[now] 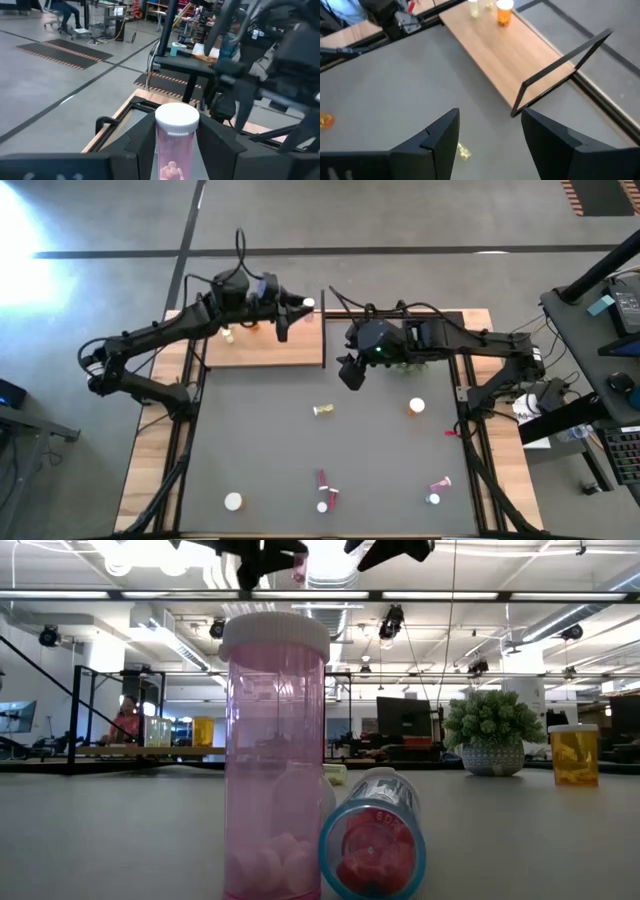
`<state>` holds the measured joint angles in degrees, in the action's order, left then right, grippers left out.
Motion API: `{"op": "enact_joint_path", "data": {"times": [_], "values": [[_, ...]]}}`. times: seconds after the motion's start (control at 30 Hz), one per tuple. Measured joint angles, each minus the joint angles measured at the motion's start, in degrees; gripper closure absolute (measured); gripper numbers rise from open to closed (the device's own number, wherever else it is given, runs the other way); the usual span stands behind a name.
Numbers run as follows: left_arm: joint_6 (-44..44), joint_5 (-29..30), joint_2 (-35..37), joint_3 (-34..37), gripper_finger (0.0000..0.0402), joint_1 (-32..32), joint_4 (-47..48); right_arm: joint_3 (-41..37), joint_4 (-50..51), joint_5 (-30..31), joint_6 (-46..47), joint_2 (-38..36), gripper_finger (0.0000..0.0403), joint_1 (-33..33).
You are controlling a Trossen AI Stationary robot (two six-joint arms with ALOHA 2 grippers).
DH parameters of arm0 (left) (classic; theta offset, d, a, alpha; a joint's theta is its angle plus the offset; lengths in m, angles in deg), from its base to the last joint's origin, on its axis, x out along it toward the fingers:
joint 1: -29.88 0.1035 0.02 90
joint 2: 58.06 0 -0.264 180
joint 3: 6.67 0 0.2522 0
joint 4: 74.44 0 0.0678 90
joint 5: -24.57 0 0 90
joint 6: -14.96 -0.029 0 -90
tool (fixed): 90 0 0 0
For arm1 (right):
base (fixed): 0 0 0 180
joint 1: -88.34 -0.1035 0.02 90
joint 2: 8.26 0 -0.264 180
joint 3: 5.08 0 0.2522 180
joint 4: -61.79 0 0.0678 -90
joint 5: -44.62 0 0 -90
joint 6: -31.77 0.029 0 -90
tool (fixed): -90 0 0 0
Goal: Pick and place medicine bottles onto shelf by color
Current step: Put the top left pink pill bottle on the shelf
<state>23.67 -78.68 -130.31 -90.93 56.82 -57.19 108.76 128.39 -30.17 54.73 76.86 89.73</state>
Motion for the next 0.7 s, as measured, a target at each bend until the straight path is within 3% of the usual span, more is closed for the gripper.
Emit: {"op": "enact_joint_path", "data": {"times": [0.17, 0.37, 0.7], "values": [[0.4, 4.6, 0.9, 0.0, 0.0283, -4.8, 0.0, 0.0, -3.5, -1.7, -1.6, 1.5, 0.0197, 0.0], [3.0, 10.1, 1.8, 0.0, 0.0283, -7.8, -1.1, -0.1, -14.3, -0.5, -10.2, -1.6, 0.0197, 0.0], [4.4, 12.7, 2.2, 0.0, 0.0283, -13.0, -20.7, 0.0, -25.5, -0.8, -20.6, -3.6, 0.0197, 0.0]]}}
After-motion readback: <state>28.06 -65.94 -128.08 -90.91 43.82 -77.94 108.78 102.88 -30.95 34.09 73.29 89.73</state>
